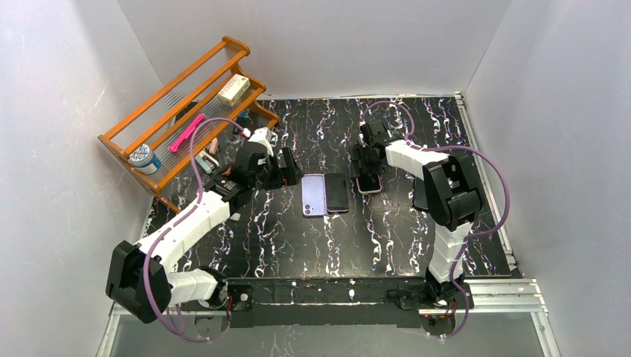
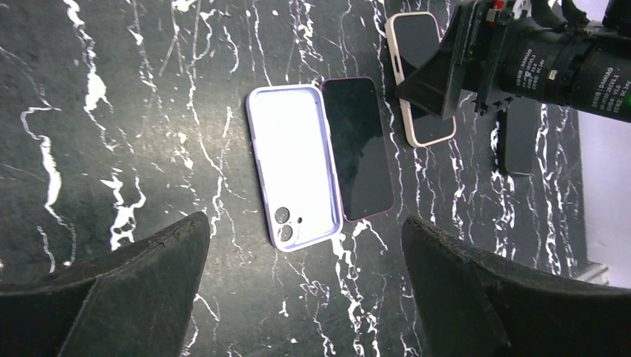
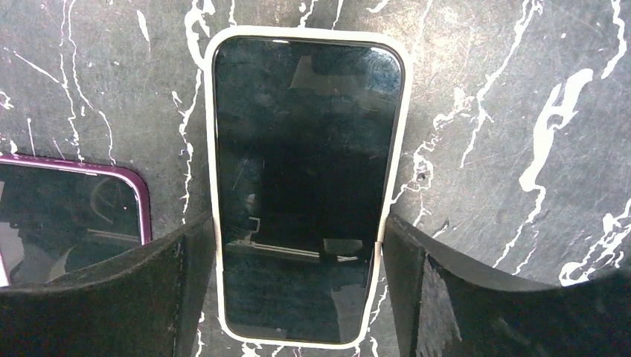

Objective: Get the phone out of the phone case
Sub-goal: Pick up the phone at the center of the board.

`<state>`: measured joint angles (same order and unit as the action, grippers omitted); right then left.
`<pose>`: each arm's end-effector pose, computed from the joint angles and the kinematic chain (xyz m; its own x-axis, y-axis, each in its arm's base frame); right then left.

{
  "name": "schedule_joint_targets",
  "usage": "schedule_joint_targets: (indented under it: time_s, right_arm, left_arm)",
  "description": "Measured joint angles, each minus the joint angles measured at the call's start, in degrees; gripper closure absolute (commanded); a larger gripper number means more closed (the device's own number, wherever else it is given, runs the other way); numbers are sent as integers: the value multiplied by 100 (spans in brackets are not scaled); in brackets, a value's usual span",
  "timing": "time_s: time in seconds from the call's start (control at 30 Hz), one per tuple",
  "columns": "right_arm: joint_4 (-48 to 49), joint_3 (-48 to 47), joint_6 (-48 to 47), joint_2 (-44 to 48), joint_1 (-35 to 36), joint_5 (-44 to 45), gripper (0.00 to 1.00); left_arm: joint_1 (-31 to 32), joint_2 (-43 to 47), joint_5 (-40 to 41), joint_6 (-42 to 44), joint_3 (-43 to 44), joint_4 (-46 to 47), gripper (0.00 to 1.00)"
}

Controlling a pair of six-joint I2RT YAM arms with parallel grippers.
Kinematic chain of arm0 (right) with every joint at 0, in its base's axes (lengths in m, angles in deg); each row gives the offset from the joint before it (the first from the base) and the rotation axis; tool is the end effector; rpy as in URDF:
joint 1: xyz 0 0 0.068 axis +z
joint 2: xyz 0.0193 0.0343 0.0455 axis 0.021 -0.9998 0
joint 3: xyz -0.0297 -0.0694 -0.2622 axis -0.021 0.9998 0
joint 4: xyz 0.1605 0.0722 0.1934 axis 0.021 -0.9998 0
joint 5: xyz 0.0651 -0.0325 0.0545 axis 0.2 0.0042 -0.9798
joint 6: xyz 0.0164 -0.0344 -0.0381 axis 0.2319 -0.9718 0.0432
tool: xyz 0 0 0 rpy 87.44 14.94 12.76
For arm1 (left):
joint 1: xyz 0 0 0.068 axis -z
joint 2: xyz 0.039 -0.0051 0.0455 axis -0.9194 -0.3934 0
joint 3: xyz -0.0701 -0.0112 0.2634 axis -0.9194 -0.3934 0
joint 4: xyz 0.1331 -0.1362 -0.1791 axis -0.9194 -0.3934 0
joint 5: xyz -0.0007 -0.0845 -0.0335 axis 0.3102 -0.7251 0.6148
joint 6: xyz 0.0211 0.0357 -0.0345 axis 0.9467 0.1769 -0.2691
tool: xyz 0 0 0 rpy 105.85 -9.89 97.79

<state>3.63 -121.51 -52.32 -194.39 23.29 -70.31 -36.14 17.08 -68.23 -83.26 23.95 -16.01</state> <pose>0.3715 0.1645 0.1695 -0.8235 -0.1587 -0.5447 -0.1904 0.9817 0.0018 0.2372 -0.1396 0.2918 -0.5936 -0.2860 -0.7522 0.1913 0.8578 -0.4771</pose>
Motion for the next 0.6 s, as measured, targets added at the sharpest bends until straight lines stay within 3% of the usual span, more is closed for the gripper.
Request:
schedule_joint_targets:
  time_s: [0.13, 0.27, 0.6]
  right_arm:
    - [0, 7, 44, 9, -13, -26, 51]
    - [199, 227, 63, 153, -39, -72, 70]
    - [356, 1399, 490, 1246, -74, -494, 98]
  left_arm:
    - [0, -103, -304, -166, -68, 146, 2]
    - [0, -286, -603, -299, -94, 278, 2]
    - [0, -446, -1156, -645, -111, 680, 2]
